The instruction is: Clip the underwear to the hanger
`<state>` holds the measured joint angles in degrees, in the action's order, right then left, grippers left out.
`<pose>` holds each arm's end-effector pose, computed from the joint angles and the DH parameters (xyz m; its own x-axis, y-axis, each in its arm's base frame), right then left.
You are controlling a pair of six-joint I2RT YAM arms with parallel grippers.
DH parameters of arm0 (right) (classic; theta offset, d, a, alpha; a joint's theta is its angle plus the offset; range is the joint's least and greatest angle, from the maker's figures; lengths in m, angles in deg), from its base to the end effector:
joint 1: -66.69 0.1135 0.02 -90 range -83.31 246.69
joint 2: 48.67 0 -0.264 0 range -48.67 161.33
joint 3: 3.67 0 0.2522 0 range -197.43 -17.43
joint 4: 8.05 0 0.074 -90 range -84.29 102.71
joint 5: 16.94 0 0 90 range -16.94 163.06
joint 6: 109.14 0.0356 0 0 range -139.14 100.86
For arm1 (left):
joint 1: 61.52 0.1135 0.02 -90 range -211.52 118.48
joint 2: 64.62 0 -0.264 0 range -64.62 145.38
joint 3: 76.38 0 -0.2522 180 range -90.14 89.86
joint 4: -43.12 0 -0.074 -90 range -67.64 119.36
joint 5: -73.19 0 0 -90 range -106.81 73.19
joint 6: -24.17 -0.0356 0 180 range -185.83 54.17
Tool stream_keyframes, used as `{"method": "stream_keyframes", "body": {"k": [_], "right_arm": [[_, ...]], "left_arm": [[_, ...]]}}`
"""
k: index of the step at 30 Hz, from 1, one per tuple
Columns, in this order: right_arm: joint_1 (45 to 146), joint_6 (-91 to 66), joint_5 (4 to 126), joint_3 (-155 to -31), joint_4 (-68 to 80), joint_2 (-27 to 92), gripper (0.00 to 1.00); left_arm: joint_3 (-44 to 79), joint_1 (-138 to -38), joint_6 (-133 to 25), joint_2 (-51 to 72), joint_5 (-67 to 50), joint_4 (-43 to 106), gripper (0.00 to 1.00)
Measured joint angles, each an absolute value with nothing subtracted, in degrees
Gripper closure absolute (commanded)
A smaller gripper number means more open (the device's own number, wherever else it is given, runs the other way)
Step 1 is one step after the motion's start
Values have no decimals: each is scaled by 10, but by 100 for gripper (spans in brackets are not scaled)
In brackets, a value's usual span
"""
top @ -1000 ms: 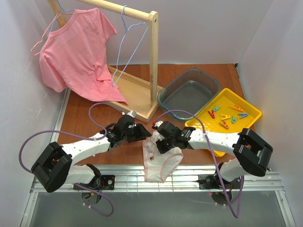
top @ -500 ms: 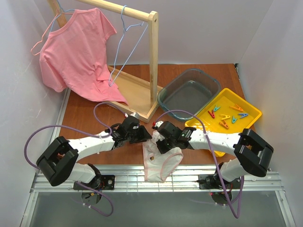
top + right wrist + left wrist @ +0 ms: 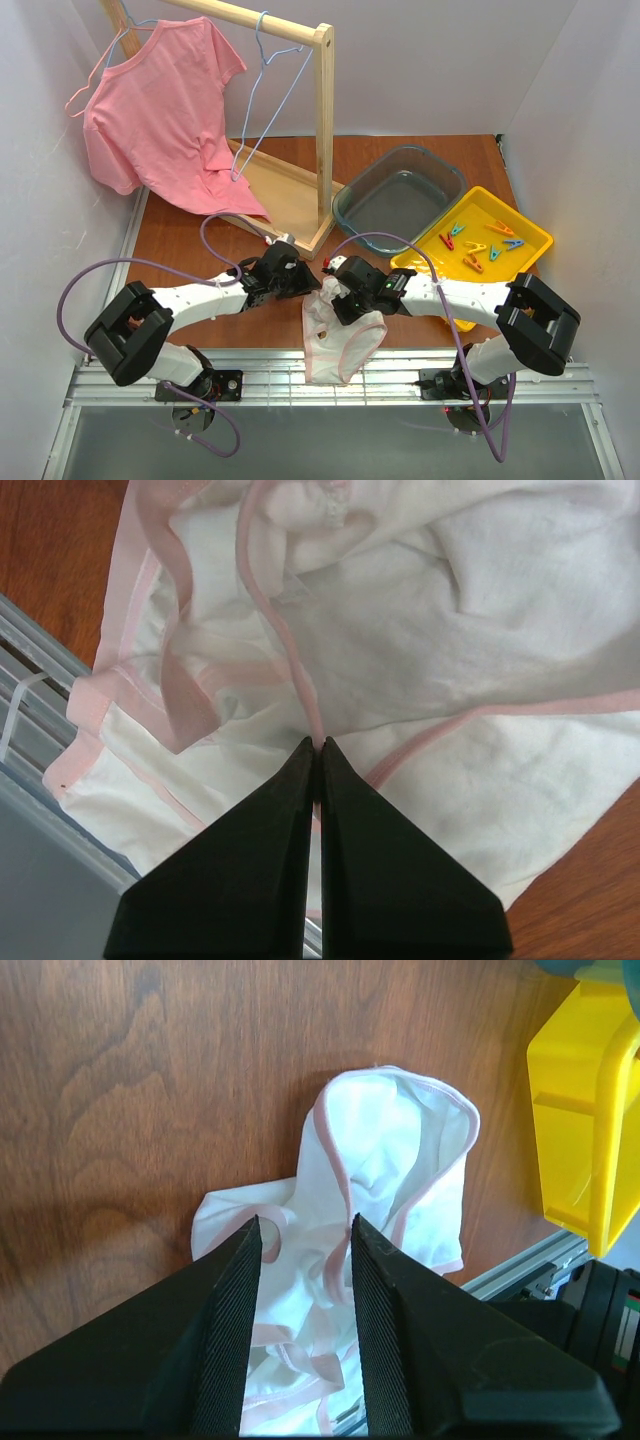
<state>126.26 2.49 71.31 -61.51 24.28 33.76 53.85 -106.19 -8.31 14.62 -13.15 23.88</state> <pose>0.1380 0.2371 0.1784 -0.7153 -0.4903 -0.4979 -0.6526 0.7236 0.2250 0.1851 -0.1862 0.1665 -0.9041 -0.2901 -0.3139 -0.0579 0.8108 -0.5824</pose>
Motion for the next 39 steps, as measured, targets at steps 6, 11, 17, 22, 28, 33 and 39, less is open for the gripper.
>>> {"method": "stream_keyframes", "body": {"k": [6,11,17,22,28,33,39], "right_arm": [[1260,12,711,-615,244,338,99],[1254,3,708,-613,246,336,99],[1241,-1,700,-597,252,315,99],[1229,-3,698,-594,252,309,99],[1222,-7,690,-589,253,306,99],[1219,-13,684,-589,252,306,99],[1219,-14,681,-589,252,306,99]], "left_arm": [[522,-1069,-80,184,-128,245,89],[519,-1071,-79,190,-130,243,96],[519,-1071,-70,189,-138,238,89],[519,-1071,-64,188,-142,236,91],[510,-1071,-69,197,-142,233,100],[501,-1071,-70,191,-163,224,100],[517,-1034,-50,111,-185,221,100]]}}
